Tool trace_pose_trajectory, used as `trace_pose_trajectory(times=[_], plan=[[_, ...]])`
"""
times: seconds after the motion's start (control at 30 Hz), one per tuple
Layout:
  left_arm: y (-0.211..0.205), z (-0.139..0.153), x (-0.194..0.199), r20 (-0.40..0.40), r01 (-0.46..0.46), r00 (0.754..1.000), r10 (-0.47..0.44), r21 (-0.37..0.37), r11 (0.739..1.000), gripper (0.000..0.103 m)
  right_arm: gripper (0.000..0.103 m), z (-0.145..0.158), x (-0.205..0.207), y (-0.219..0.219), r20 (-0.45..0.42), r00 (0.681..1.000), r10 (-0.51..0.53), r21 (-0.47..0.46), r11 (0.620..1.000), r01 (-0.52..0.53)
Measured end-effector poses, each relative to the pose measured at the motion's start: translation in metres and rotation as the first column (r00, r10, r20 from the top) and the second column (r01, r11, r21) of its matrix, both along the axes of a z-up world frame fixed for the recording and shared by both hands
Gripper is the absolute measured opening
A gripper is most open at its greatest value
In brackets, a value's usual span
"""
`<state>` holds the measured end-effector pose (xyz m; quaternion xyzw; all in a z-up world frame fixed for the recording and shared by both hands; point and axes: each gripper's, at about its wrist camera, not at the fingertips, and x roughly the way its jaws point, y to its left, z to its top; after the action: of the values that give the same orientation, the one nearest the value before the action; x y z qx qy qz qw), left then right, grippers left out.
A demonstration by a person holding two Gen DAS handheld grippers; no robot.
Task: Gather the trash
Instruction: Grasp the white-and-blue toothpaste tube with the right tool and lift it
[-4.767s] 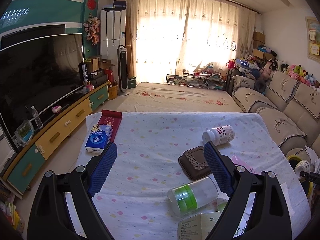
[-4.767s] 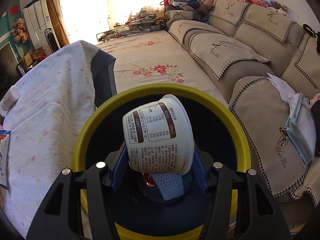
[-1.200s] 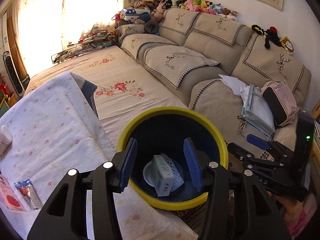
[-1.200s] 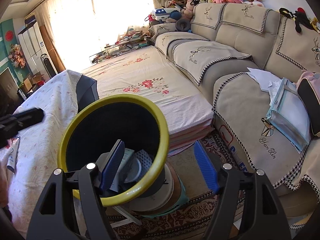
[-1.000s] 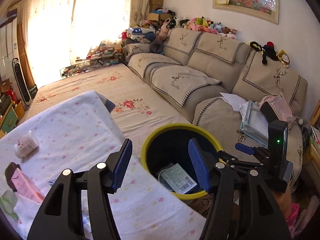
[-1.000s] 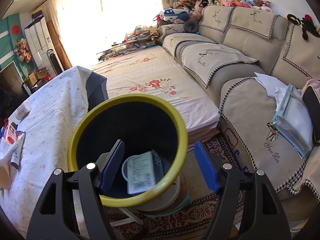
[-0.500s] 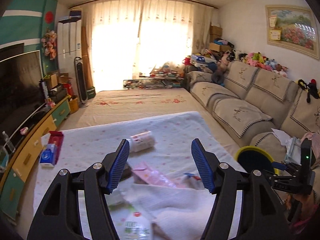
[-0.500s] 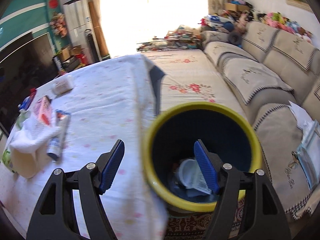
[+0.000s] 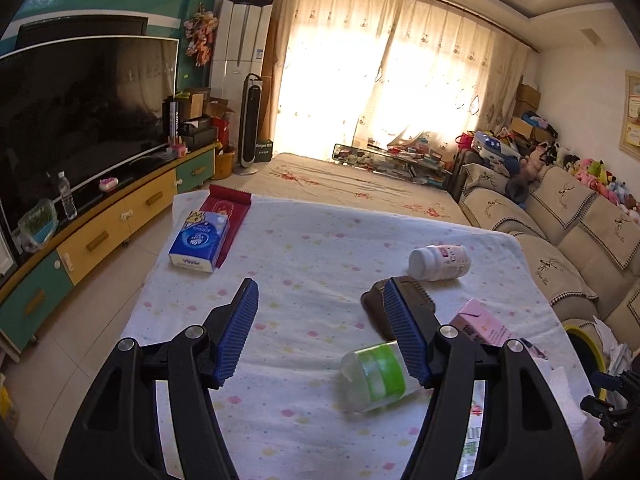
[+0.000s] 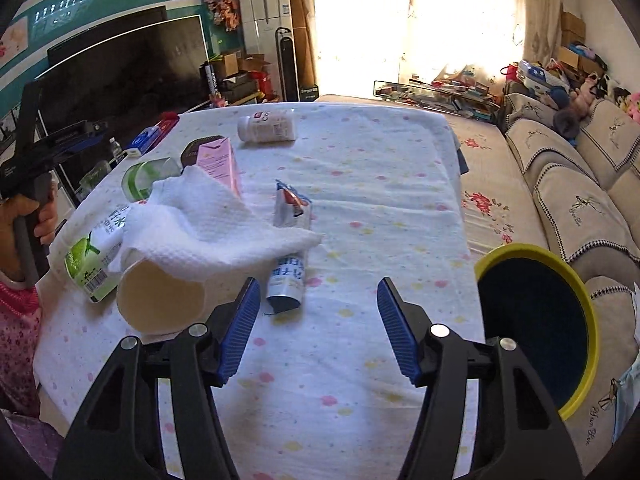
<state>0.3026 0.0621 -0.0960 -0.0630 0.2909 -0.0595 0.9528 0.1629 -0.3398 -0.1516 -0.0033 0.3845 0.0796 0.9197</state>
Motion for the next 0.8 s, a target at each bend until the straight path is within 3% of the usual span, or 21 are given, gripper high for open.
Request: trace_pose_trajectory(times=[0.1, 0.5, 0.53, 0.6, 0.8], plan=[[0.003, -0.01, 0.003, -0.034, -0.017, 0.999, 0.017, -0.022, 1.0, 0.065, 0.055, -0.007, 0.007, 0.012, -0.018, 1.0, 0.02, -0.006, 1.0, -0.021], [-0.011, -0.012, -0.004, -0.011, -0.005, 1.0, 0.005, -0.008, 1.0, 0.068, 0.039, -0.032, 0.036, 0.017, -0.083, 0.996, -0.02, -0.014, 1.0, 0.019], [-0.012, -0.012, -0.004, -0.012, -0.006, 1.0, 0.006, -0.008, 1.0, 0.068, 0.037, -0.032, 0.037, 0.017, -0.084, 0.996, -0.019, -0.016, 1.0, 0.018], [-0.012, -0.012, -0.005, -0.013, -0.004, 1.0, 0.004, -0.008, 1.0, 0.068, 0.02, -0.033, 0.038, 0.016, -0.091, 0.996, -0.014, -0.007, 1.0, 0.013], [-0.011, -0.014, -0.005, -0.016, -0.007, 1.0, 0.006, -0.009, 1.0, 0.068, 0.014, -0.029, 0.037, 0.006, -0.08, 0.996, -0.041, 0.007, 0.999, 0.042]])
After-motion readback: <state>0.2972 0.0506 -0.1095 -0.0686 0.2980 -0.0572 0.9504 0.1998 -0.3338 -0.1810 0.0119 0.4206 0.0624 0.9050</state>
